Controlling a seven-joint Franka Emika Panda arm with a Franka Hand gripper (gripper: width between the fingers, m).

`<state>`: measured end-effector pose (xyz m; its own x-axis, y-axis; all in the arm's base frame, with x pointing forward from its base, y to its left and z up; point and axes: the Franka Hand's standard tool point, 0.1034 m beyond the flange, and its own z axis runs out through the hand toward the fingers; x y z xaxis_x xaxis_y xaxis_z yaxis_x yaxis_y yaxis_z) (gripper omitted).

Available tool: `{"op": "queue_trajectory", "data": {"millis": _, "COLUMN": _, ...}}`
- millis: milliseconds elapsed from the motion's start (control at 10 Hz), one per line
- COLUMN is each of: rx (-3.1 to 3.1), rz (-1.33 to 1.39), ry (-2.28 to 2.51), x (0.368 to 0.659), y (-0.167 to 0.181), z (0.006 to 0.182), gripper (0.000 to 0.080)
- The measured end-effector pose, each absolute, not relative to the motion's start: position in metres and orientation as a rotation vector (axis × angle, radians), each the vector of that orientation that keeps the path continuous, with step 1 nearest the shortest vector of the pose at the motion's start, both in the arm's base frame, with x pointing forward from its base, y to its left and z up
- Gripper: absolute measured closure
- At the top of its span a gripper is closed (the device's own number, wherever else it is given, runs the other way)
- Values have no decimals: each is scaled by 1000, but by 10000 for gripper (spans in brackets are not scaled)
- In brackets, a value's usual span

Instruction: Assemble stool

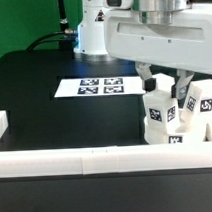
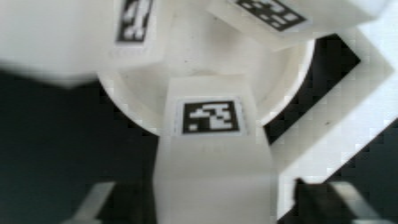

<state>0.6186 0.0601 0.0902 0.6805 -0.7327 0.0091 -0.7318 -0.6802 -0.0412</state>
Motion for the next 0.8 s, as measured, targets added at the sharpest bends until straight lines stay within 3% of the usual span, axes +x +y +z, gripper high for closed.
{"op": "queue_trajectory", "data": {"millis": 100, "rx": -2851, "rz": -42, "ry": 1223, "x": 620, "y": 57, "z": 98, "gripper": 230}}
{"op": "queue_trajectory", "data": {"millis": 200, "rx": -2847, "rz": -29, "ry": 1216, "x": 619, "y": 56, "z": 110, "gripper": 230}}
{"op": "queue_trajectory", "data": {"millis": 300, "rx": -2843, "rz": -18, "ry": 1205, "x": 619, "y": 55, "z": 123, "gripper": 163}}
{"op": "queue_trajectory", "data": {"millis": 500, "rx": -2831, "rz": -12, "ry": 1204, "x": 621, "y": 56, "z": 139, "gripper": 163}}
{"op": "queue_trajectory", "data": {"millis": 800, "rx": -2832, "rz": -12, "ry": 1204, "x": 621, "y": 56, "z": 137, "gripper": 150}}
